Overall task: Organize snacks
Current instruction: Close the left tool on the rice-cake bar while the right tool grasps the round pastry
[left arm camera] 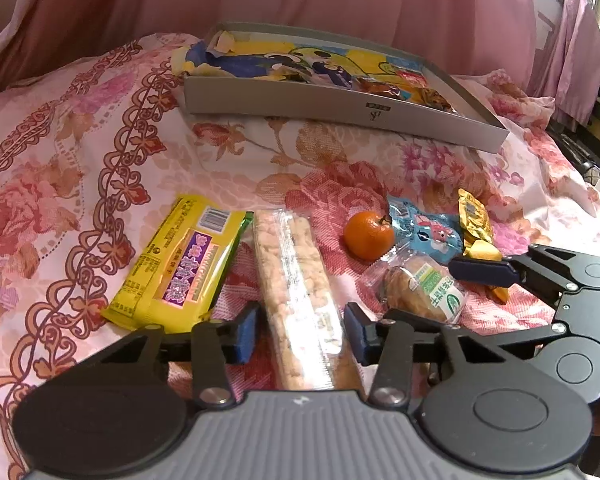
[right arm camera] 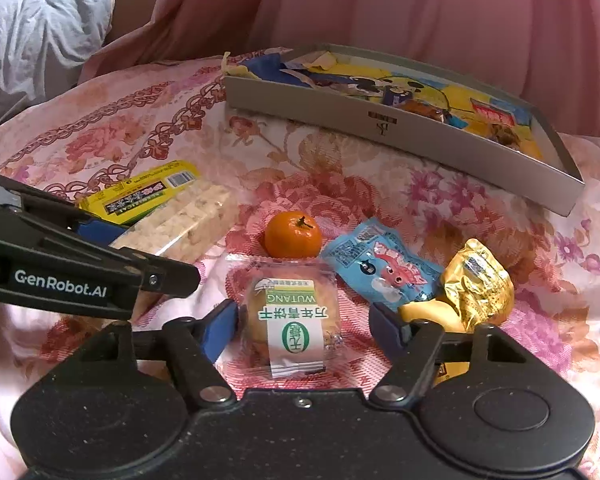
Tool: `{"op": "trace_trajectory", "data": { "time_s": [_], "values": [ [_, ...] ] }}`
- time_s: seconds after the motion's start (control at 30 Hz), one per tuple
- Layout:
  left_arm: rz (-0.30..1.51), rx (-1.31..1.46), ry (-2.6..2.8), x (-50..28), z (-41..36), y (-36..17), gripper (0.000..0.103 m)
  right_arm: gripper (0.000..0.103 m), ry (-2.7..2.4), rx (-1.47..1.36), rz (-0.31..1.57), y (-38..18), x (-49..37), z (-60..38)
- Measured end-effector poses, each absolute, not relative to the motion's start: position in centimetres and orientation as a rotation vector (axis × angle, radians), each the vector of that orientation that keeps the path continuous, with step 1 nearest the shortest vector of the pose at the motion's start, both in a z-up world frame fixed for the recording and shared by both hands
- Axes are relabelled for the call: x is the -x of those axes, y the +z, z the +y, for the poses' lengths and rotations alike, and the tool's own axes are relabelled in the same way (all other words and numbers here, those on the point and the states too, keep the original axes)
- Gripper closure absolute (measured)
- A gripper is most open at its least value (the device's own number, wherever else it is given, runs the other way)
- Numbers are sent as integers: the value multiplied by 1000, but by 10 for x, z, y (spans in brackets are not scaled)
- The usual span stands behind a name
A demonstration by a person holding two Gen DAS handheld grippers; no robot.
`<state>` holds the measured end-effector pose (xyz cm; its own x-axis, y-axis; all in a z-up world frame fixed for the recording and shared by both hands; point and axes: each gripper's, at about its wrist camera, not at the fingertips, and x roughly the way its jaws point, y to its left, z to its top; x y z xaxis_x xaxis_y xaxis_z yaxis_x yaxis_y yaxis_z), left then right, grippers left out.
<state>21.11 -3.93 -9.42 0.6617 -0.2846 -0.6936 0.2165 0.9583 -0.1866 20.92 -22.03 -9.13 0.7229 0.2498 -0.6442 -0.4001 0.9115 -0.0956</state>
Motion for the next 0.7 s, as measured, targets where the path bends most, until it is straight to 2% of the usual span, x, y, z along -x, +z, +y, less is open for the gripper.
{"op": "trace_trajectory", "data": {
  "time_s": [0.13, 0.23, 0.53, 0.7],
  "values": [
    [800, 90, -277, -211, -39, -94, 61, 37, 368, 187, 701, -93, -213, -223],
    [811, 127, -267, -213, -35, -94, 67, 49, 374, 131, 719, -93, -215, -225],
    [826, 159, -255, -211, -33, -92, 68, 52, 348, 171, 711, -89, -212, -220],
    [860, 233, -249, -208, -26, -90, 68, 52, 322, 310, 664, -84, -201, -210]
  ]
}}
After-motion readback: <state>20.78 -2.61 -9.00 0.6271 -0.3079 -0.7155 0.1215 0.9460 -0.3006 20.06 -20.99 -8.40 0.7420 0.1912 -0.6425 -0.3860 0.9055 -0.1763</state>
